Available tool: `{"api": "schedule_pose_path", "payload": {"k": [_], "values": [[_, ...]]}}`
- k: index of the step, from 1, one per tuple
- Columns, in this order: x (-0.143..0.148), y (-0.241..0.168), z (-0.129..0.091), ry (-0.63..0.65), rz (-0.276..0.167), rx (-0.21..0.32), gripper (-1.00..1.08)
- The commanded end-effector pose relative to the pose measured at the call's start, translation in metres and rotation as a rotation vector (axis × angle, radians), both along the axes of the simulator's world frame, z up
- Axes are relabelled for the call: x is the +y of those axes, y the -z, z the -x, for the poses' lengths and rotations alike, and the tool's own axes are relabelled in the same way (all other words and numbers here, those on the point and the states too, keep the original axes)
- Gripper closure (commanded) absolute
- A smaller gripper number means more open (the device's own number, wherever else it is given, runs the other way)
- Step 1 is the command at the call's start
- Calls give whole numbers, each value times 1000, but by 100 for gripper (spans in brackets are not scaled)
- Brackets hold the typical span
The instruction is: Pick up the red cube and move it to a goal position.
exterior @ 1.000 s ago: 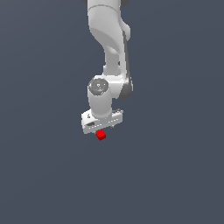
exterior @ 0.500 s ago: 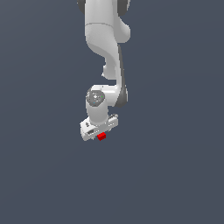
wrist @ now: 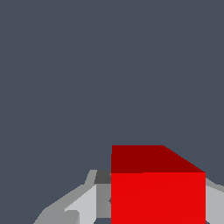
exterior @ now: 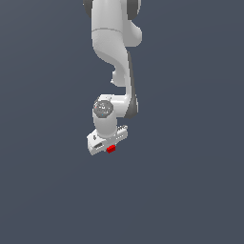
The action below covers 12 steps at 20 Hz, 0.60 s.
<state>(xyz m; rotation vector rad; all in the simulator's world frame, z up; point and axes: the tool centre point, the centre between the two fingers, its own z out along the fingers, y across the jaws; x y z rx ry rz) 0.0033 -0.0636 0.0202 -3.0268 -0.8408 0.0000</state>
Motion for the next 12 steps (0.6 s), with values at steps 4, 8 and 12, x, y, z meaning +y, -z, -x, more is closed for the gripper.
{"api": "schedule_pose_path", "payload": {"k": [4, 8, 12], "values": [[0, 0, 0, -1, 0, 0, 108], [0, -1, -1, 0, 0, 0, 108], [-2, -9, -5, 0, 0, 0, 108]]}}
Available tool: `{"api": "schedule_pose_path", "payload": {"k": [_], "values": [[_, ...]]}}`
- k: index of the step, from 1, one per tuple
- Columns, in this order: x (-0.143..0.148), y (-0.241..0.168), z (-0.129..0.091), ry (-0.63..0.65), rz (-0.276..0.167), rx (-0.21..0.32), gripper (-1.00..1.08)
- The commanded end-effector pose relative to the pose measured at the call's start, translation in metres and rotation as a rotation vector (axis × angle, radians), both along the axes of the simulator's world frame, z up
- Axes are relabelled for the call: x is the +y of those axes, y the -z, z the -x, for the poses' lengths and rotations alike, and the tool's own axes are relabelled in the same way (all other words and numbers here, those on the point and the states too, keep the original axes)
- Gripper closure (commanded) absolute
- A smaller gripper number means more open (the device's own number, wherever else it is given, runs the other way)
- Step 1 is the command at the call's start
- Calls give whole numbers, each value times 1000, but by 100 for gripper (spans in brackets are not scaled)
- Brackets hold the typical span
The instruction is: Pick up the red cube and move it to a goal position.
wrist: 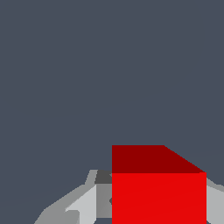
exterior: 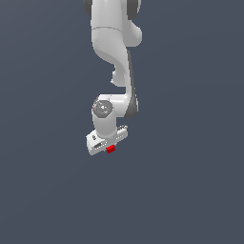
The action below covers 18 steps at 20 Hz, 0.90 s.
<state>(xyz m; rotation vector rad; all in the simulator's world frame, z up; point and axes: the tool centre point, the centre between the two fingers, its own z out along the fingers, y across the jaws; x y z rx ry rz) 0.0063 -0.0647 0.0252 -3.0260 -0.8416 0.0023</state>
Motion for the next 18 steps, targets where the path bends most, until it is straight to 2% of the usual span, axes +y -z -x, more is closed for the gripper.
{"api": "schedule_pose_path", "payload": {"k": [1, 12, 18], "values": [[-2, -7, -4, 0, 0, -2, 108], [-14, -66, -41, 0, 0, -2, 108], [-18, -86, -54, 0, 0, -2, 108]]}}
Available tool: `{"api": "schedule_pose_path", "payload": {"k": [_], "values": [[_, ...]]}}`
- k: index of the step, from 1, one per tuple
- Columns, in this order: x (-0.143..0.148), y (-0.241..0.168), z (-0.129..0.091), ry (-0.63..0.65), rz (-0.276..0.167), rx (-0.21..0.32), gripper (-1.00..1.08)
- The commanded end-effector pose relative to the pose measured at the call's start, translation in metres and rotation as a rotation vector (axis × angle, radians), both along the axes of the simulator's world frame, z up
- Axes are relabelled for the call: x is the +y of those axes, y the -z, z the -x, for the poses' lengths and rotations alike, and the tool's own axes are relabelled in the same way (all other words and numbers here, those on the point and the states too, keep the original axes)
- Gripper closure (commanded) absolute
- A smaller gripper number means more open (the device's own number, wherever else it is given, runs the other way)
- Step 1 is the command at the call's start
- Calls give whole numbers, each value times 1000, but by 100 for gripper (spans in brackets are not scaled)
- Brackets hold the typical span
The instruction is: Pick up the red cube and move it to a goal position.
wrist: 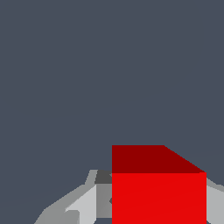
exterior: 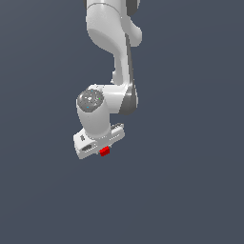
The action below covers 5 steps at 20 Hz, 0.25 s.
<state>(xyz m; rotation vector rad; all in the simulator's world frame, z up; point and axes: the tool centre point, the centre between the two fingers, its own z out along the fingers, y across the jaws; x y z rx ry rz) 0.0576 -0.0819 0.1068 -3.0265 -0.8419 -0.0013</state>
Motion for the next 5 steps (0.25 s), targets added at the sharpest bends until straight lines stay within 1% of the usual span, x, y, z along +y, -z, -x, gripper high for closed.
{"api": "schedule_pose_path", "payload": {"k": [1, 5], "values": [[-1, -6, -4, 0, 0, 1, 108], [-2, -8, -6, 0, 1, 1, 108]]}}
